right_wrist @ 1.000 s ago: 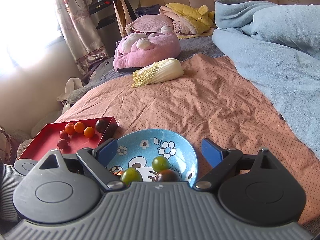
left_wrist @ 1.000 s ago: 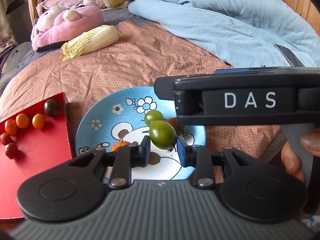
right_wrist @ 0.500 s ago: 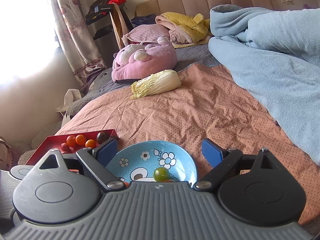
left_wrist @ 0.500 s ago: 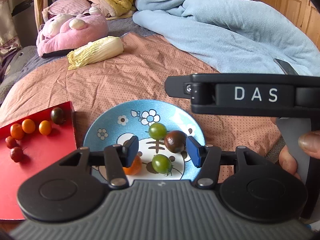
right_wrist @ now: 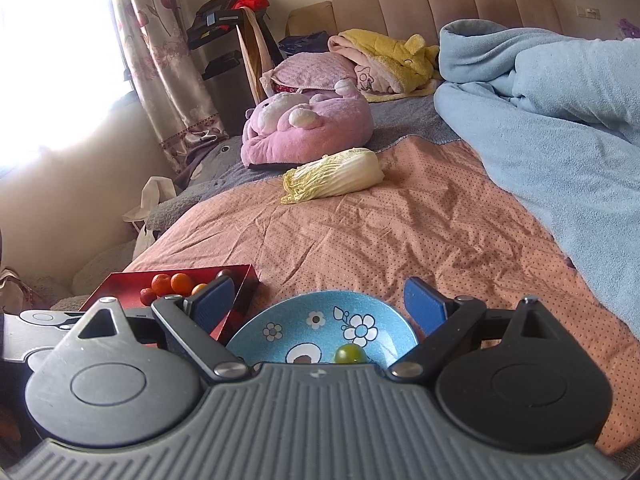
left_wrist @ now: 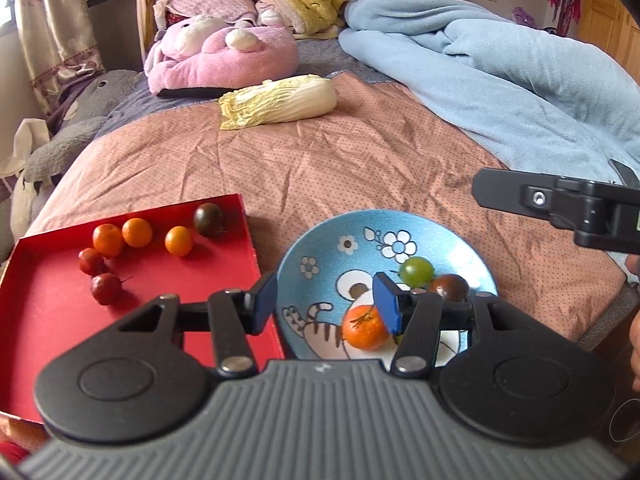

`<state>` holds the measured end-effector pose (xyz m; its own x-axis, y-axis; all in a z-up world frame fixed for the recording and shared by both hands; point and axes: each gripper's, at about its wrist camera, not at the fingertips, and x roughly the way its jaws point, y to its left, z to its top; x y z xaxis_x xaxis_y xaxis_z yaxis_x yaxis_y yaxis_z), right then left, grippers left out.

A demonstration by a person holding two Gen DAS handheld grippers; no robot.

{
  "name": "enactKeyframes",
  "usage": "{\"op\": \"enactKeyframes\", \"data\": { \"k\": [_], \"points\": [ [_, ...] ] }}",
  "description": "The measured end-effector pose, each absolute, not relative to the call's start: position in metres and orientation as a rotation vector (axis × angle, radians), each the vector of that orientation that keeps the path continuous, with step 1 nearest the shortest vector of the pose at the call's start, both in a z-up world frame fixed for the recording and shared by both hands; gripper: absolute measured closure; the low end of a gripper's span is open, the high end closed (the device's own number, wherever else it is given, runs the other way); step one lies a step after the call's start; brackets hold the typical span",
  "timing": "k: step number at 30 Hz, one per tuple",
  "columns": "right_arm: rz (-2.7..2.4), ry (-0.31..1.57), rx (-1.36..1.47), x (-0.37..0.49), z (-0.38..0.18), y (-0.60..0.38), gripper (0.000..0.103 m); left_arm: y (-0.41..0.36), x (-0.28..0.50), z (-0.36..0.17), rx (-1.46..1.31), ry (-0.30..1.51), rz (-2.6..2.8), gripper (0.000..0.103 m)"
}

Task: Organize fruits
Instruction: 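Move both open grippers back over the red tray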

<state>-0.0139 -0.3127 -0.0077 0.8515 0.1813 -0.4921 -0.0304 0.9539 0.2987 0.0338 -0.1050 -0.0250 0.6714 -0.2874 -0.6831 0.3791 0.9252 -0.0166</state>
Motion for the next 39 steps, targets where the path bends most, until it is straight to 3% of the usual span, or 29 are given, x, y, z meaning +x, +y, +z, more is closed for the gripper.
{"op": "enactKeyframes", "data": {
  "k": [5, 9, 39],
  "points": [
    [0.142, 0.549, 0.259, -0.012, -0.002, -0.297, 0.009, -0.079, 0.046, -0.019, 0.109, 0.739, -0.312, 0.047],
    [0.176, 0.562, 0.233, -0.009, 0.0, -0.28, 0.009, -0.054, 0.055, -0.014, 0.084, 0.721, -0.242, 0.033],
    [0.459, 0.662, -0.01, 0.054, -0.018, -0.13, 0.009, 0.057, 0.098, -0.037, -0.026, 0.801, 0.076, 0.033]
  ]
}}
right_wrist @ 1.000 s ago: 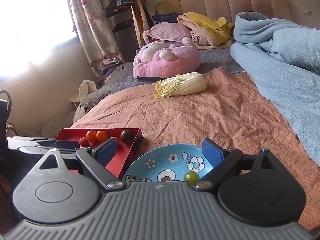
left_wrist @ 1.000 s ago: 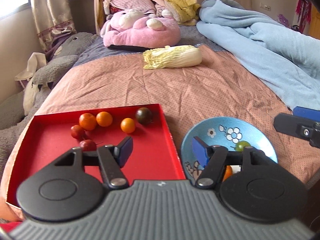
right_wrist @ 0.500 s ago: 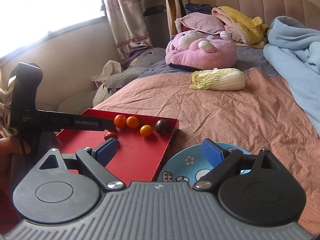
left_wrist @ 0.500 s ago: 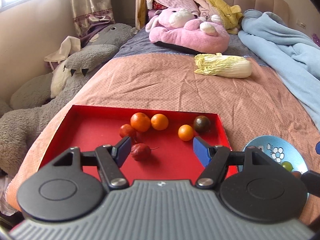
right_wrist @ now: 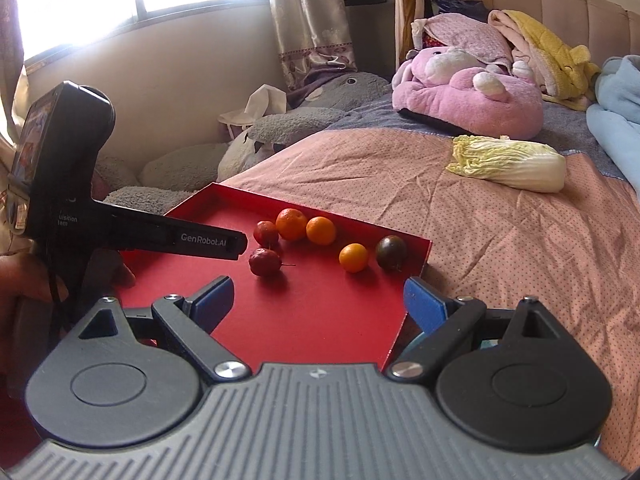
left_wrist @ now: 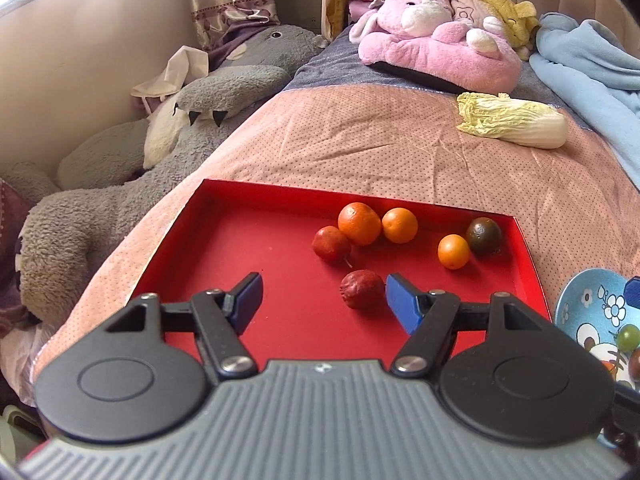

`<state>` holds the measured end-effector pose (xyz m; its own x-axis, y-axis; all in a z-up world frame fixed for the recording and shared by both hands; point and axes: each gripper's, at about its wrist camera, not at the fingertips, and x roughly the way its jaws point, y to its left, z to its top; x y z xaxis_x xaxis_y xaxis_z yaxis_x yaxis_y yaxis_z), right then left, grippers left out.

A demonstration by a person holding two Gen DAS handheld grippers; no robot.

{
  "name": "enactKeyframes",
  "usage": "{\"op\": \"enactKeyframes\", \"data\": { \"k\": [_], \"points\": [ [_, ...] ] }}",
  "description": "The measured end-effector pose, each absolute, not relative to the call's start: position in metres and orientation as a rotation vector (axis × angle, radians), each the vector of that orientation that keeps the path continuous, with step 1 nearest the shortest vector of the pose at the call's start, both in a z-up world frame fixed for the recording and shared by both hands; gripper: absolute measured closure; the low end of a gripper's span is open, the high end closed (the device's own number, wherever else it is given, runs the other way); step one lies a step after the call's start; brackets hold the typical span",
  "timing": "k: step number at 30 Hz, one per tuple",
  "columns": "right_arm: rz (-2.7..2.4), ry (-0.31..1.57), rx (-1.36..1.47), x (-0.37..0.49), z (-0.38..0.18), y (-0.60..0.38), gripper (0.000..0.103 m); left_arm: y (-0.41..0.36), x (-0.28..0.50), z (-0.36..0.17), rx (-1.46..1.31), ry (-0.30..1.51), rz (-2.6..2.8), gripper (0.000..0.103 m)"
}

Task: Organize fruits
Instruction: 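Move both open grippers back over the red tray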

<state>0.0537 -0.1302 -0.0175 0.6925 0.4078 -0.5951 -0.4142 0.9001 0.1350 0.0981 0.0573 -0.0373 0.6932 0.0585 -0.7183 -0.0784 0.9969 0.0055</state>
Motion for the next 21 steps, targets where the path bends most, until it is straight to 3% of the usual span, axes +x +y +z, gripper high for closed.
{"op": "enactKeyframes", "data": {
  "k": [8, 15, 21],
  "points": [
    [0.485, 0.686, -0.044, 0.092, -0.035, -0.11, 0.012, 0.078, 0.105, -0.05, -0.077, 0.878, 0.128, 0.033],
    [0.494, 0.749, -0.061, 0.126, -0.06, -0.103, 0.036, 0.093, 0.11, -0.054, -0.139, 0.906, 0.146, 0.035],
    [0.474, 0.803, -0.075, 0.157, -0.083, -0.093, 0.045, 0.093, 0.113, -0.059, -0.158, 0.935, 0.142, 0.035]
  ]
}}
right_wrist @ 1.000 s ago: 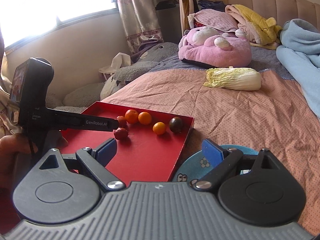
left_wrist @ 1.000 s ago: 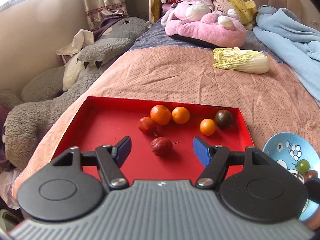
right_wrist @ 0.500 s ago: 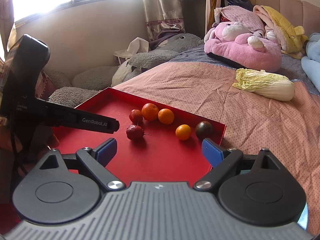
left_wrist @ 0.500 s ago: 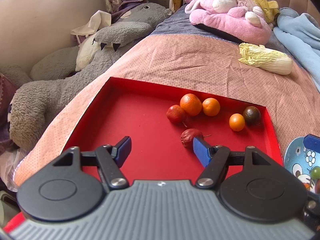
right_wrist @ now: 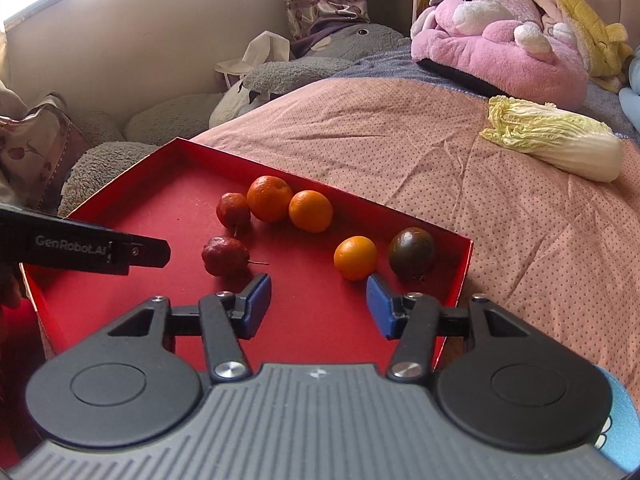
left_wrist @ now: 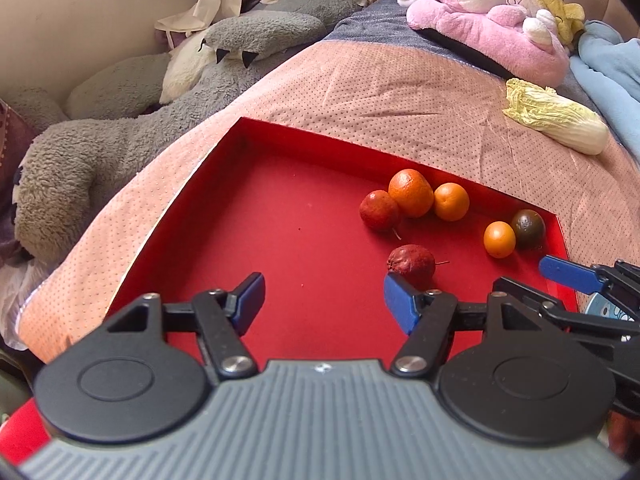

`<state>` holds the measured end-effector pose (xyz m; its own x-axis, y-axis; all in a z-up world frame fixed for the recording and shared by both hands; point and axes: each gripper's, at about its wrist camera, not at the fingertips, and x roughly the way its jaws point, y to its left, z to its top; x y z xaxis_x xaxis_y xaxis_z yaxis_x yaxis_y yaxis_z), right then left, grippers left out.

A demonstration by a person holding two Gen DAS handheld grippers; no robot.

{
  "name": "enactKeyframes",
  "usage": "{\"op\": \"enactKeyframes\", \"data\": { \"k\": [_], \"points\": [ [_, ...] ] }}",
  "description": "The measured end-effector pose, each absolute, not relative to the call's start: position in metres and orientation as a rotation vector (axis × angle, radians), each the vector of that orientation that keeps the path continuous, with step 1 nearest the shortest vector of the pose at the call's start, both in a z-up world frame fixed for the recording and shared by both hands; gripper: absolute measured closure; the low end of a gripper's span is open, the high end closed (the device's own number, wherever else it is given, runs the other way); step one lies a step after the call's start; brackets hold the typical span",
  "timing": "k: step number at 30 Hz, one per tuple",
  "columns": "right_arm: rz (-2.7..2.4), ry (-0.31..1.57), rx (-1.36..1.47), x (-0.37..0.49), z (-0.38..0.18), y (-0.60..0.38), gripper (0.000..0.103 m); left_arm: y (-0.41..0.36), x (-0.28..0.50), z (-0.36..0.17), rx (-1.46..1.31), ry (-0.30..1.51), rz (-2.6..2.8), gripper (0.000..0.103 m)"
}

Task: Organize fruits
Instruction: 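Grasp an orange cherry tomato with the right gripper while the left gripper grasps the red jujube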

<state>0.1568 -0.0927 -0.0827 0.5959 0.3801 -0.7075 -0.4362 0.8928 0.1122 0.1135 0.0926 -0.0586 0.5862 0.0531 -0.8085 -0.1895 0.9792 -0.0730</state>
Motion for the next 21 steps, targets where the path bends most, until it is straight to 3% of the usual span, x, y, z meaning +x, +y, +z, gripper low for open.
{"op": "enactKeyframes", "data": {
  "k": [10, 14, 21],
  "points": [
    [0.417, 0.846, -0.107, 0.197, -0.1, -0.076, 0.049, 0.084, 0.119, -0.066, -0.151, 0.967, 0.09, 0.035],
    [0.416, 0.853, -0.137, 0.204, -0.107, -0.074, 0.068, 0.077, 0.121, -0.068, -0.125, 0.97, 0.06, 0.035],
    [0.435, 0.82, -0.111, 0.186, -0.099, -0.09, 0.068, 0.068, 0.129, -0.073, -0.081, 0.976, 0.063, 0.035]
  ]
}}
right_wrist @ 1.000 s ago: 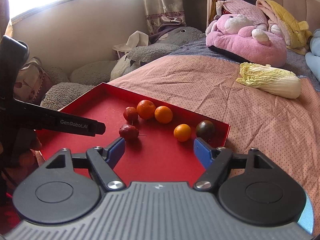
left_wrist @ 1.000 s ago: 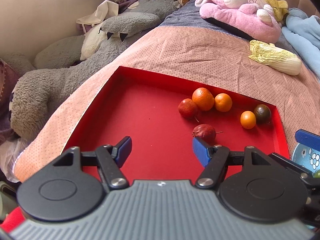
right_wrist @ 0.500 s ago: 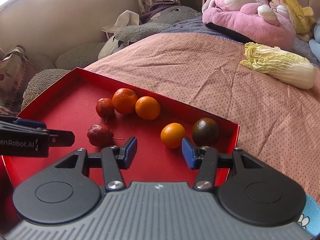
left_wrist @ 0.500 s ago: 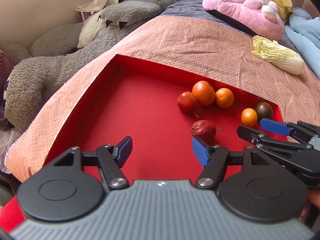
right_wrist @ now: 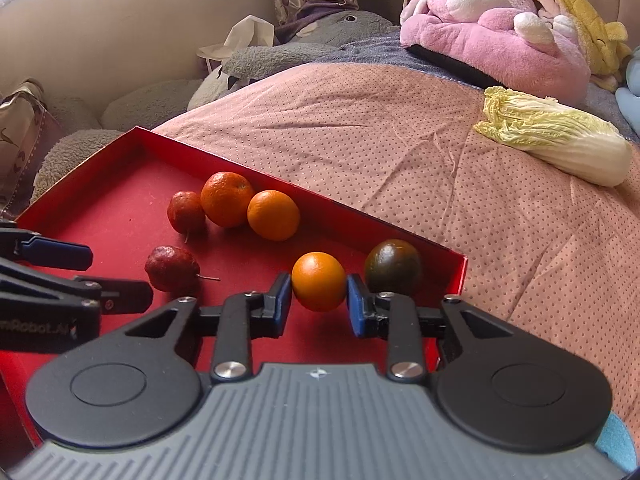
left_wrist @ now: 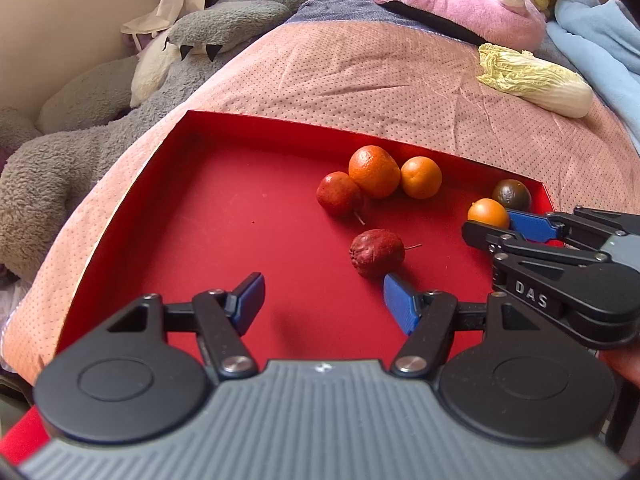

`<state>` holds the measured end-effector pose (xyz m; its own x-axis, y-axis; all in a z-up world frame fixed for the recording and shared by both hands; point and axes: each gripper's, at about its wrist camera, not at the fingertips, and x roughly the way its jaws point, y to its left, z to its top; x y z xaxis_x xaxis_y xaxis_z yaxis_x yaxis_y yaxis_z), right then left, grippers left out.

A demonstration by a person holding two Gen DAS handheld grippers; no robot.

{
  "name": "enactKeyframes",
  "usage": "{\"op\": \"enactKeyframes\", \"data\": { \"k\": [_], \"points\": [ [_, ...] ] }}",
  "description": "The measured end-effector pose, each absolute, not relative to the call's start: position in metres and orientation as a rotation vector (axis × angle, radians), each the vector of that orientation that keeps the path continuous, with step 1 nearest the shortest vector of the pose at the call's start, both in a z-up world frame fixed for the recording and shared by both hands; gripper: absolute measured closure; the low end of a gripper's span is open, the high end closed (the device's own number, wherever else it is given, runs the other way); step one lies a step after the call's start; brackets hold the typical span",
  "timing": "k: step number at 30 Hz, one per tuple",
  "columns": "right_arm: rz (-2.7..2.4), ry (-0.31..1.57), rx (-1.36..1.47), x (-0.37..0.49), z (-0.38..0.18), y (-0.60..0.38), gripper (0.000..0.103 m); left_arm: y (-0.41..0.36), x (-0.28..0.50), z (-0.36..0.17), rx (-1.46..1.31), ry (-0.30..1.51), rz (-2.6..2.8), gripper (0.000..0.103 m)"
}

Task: Organize fruits
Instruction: 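Grasp an orange cherry tomato with the right gripper while the left gripper grasps the red jujube, then carry the orange tomato toward the blue plate with the right gripper while the left holds the jujube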

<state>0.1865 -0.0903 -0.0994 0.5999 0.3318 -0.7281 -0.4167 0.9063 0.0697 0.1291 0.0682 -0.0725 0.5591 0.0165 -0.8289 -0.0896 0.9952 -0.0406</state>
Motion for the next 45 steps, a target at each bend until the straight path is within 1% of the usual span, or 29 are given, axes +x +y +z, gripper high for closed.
{"op": "enactKeyframes", "data": {
  "k": [6, 12, 13, 15, 17, 19, 20, 45],
  "points": [
    [0.455, 0.802, -0.023, 0.145, -0.083, -0.121, 0.068, 0.053, 0.14, -0.076, -0.027, 0.967, 0.039, 0.035],
    [0.47, 0.816, 0.024, 0.107, -0.079, -0.135, 0.068, 0.042, 0.153, -0.086, 0.005, 0.994, 0.035, 0.036],
    [0.474, 0.82, 0.031, 0.103, -0.079, -0.136, 0.068, 0.041, 0.154, -0.087, 0.005, 0.995, 0.041, 0.038],
    [0.481, 0.821, 0.032, 0.096, -0.077, -0.136, 0.068, 0.04, 0.155, -0.087, 0.006, 0.989, 0.049, 0.047],
    [0.484, 0.821, 0.026, 0.091, -0.076, -0.136, 0.068, 0.04, 0.156, -0.086, -0.007, 0.987, 0.055, 0.051],
    [0.483, 0.822, 0.027, 0.087, -0.074, -0.136, 0.068, 0.038, 0.155, -0.085, -0.014, 0.983, 0.058, 0.062],
    [0.482, 0.823, 0.026, 0.085, -0.073, -0.136, 0.068, 0.037, 0.155, -0.085, -0.015, 0.981, 0.061, 0.065],
    [0.493, 0.81, -0.03, 0.055, -0.048, -0.129, 0.068, 0.028, 0.138, -0.073, -0.012, 0.914, 0.04, 0.066]
  ]
}}
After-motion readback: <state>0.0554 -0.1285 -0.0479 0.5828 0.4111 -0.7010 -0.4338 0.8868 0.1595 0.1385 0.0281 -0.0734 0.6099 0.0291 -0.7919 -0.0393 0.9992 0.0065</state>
